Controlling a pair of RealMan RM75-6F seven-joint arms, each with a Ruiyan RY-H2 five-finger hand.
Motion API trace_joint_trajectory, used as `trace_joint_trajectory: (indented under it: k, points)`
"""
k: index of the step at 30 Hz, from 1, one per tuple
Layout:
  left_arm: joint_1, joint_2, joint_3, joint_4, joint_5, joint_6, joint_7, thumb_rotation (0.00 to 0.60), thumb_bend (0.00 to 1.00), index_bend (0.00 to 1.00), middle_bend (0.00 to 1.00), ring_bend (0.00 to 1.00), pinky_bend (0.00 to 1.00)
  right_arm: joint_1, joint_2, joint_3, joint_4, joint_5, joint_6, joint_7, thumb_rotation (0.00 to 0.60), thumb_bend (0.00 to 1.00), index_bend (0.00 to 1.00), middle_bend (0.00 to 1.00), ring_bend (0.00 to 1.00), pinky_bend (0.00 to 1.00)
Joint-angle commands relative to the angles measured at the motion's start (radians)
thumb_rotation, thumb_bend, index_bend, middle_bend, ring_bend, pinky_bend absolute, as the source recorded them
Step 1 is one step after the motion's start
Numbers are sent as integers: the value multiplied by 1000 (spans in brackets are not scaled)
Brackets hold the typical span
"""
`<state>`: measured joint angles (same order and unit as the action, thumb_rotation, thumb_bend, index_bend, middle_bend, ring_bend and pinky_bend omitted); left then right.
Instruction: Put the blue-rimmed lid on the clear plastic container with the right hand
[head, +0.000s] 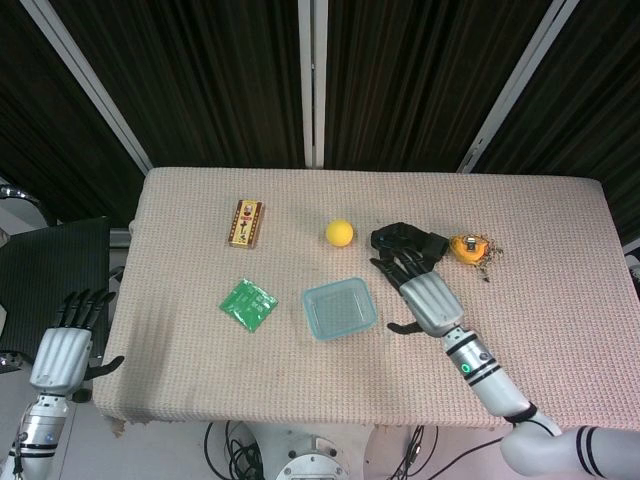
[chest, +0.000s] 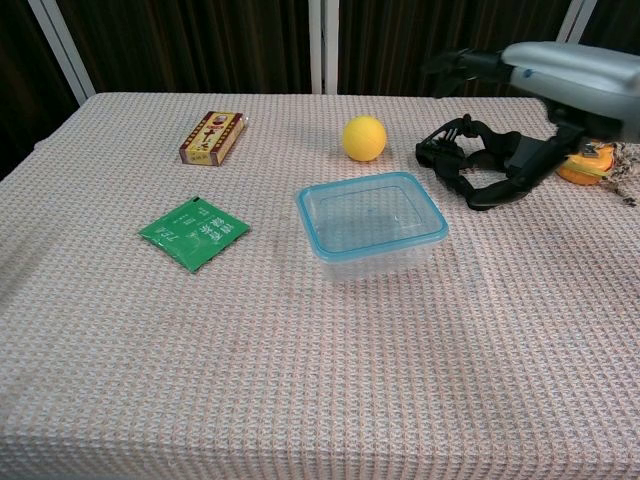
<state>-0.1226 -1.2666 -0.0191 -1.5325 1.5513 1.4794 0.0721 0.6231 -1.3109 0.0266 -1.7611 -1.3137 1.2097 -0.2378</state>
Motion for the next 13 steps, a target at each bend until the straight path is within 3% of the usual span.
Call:
trace_joint_trajectory:
  k: [1,7,13]
  points:
    - [-2,-1,-3,0,2,3,8,600,0,85,60,0,0,-176,92,-88,-13,-83,194,41,600,27,0,94,0,0]
    - [-5,-1,-8,-17,3,8,43,600,0,85,60,0,0,-367,114,-155,62,-141,386,149,600,35,0,2,0,0]
    - [2,-2,-9,-32,-5,17,62,600,0,85,60,0,0,-495,118,-172,117,-179,509,223,600,36,0,0,0,0]
